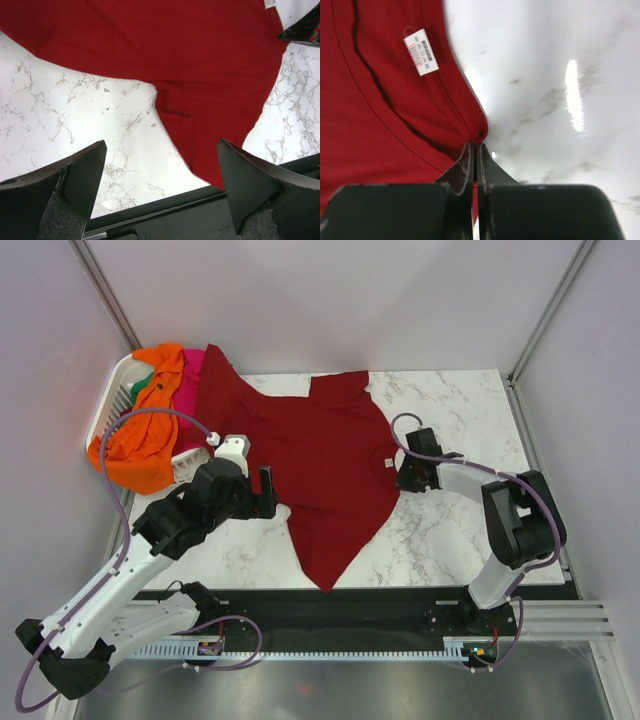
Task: Fold and stack the t-shirts
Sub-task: Move the tshirt to the center of the board
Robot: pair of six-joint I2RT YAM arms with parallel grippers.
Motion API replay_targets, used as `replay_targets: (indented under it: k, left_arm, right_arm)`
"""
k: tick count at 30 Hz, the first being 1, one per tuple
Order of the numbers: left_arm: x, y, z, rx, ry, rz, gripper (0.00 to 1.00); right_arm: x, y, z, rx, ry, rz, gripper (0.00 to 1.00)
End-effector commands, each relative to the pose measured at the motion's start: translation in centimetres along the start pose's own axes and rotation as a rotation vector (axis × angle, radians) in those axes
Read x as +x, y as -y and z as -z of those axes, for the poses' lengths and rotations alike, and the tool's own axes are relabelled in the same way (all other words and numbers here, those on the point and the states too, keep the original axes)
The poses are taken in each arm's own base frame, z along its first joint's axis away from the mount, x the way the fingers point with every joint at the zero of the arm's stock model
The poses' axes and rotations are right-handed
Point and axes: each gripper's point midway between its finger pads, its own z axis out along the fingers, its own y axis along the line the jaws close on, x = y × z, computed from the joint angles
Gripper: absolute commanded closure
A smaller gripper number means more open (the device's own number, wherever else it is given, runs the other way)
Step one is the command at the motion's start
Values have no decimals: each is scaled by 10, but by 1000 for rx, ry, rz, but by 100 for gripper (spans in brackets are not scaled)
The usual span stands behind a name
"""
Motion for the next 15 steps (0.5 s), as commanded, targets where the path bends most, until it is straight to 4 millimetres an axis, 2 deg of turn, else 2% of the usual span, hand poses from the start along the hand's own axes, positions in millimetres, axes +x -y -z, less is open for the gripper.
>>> replay_targets:
  k: [1,3,4,9,15]
  left_arm:
    - [-10,0,2,-18,24,42,1]
    - [-11,3,1,-12,16,41,1]
    - [-12,4,2,-8,17,41,1]
    - [-12,6,0,-4,5,25,1]
    - [-5,9,-7,0,-31,26,1]
  right_arm:
    - [-22,44,7,59,32,-56,100]
    - [-29,66,9,85,38,-99,100]
    - [-36,87,11,114,47,-134,100]
    - [-45,140,17,201,60,-222,100]
    - [-48,190,31,346,106,-329,100]
